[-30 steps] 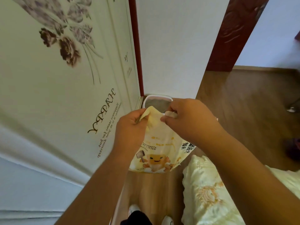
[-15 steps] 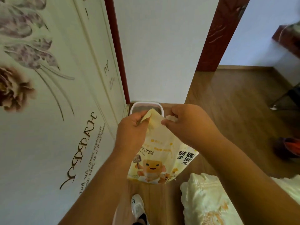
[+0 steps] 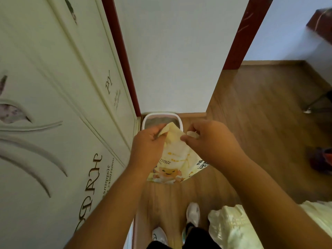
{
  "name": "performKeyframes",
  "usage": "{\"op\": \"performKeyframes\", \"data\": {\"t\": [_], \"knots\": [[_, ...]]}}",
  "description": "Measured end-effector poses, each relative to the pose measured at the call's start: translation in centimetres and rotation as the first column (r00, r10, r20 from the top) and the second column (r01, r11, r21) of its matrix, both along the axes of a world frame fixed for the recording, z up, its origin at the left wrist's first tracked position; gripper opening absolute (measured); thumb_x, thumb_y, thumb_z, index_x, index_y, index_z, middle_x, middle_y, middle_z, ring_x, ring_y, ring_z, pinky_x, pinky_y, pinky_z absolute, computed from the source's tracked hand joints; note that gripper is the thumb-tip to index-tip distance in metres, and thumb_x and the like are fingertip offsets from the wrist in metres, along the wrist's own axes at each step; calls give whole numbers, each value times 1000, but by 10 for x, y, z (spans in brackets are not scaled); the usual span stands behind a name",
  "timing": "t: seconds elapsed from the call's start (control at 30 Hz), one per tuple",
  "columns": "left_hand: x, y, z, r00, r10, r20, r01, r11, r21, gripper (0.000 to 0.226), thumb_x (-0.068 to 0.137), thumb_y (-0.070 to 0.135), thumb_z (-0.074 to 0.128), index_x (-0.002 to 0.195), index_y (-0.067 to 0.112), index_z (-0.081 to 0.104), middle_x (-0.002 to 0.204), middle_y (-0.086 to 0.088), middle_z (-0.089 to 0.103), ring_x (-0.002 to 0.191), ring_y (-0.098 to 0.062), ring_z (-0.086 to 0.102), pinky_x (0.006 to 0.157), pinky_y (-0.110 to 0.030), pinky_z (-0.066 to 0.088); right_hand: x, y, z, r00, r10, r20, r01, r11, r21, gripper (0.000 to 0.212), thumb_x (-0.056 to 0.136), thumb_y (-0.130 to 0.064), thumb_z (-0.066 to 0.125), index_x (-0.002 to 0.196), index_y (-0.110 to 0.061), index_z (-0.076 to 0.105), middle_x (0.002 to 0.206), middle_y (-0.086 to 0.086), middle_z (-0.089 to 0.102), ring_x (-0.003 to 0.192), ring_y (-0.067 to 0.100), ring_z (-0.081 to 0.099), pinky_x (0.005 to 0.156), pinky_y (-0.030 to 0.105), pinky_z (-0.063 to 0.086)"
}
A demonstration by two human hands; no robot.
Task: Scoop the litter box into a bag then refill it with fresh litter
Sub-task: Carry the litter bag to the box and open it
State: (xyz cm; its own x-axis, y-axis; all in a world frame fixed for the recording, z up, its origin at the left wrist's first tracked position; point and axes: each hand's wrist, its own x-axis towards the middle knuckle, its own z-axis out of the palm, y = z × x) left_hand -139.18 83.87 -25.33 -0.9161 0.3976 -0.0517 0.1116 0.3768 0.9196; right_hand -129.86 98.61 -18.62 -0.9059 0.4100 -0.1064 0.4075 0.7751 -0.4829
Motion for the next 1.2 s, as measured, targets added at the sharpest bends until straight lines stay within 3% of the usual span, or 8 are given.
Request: {"op": "performKeyframes", "data": {"t": [0.13,0.3,0.57,0.67,0.8,0.93,1.03,1.2], "knots": [[-40,26,-3,1000,15,0,-15,1000,9,41,100,30,62,88,69,65,90,35,70,91,5,66,82,-24,56,-46,28,-8,1000,25,-14,-25,999,-20,25,92,-40,68,73,-28,57,64,-10,55,59,5,50,50,23,30],[-89,66,-13,997,74,29,-75,997,26,41,99,27,64,87,66,68,92,25,74,93,-1,69,86,-34,59,-103,72,-17,997,67,25,-66,997,-45,32,92,-42,67,69,-33,48,67,-12,53,62,3,49,52,22,31],[-154,115,-55,981,167,101,-165,986,-32,26,99,25,63,120,34,75,105,14,76,98,-6,70,91,-40,59,-182,131,-44,982,162,95,-157,986,-54,22,93,-40,67,82,-21,63,70,-7,58,60,5,51,50,22,34],[-177,125,-77,975,165,149,-160,986,-43,28,99,21,62,123,32,74,109,13,75,102,-5,68,94,-39,58,-210,143,-60,967,188,174,-179,981,-69,28,95,-39,64,71,-28,55,69,-8,56,61,5,50,51,21,31],[-210,137,-112,973,117,198,-107,993,-58,27,100,24,62,123,31,73,111,13,74,103,-5,68,91,-31,58,-241,157,-92,963,156,222,-136,985,-102,20,95,-39,64,79,-30,57,71,-12,56,65,4,51,53,19,33],[-243,146,-158,967,26,254,1,995,-103,28,102,24,59,126,28,71,113,7,72,100,-7,66,64,-10,52,-266,161,-144,962,77,262,-38,988,-149,15,94,-37,66,96,-23,72,80,-7,66,71,7,60,63,22,49],[-259,151,-199,962,-16,271,63,985,-163,26,103,26,59,125,28,71,114,9,71,103,-5,64,71,-7,48,-279,163,-189,953,31,302,20,986,-163,15,94,-33,66,101,-21,73,86,-3,70,74,10,65,70,27,57],[-289,170,-265,951,-14,310,79,977,-200,28,103,28,58,126,21,71,109,5,69,88,5,58,60,0,44,-306,186,-264,957,-14,290,67,983,-173,13,95,-29,65,92,-17,69,81,0,67,73,17,65,67,27,52]]}}
